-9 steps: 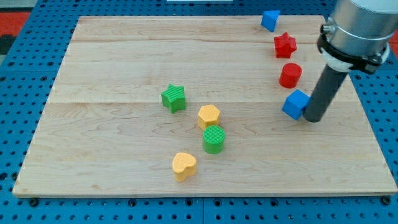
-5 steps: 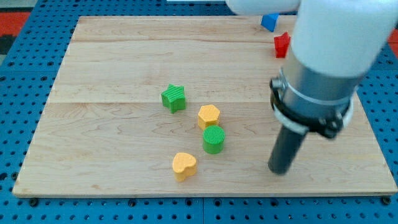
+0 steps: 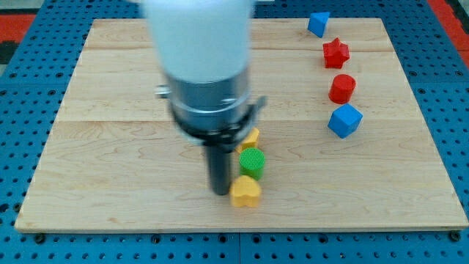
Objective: Push the heart to the bottom of the cube
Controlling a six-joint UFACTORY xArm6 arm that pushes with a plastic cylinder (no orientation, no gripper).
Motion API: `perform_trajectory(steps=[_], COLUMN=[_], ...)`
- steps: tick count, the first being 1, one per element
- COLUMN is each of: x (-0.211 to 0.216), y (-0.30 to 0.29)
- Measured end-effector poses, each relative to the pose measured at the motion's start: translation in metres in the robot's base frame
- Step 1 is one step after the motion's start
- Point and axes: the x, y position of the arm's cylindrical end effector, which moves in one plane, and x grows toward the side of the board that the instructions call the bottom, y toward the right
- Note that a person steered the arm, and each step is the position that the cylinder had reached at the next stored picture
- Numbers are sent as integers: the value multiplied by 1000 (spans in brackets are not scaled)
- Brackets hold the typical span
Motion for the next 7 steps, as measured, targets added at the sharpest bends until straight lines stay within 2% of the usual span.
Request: perform_trajectory(steps=[1,2,3,4,5,7], x=[7,28,39,36,27,28], y=[56,21,9,94,124,145])
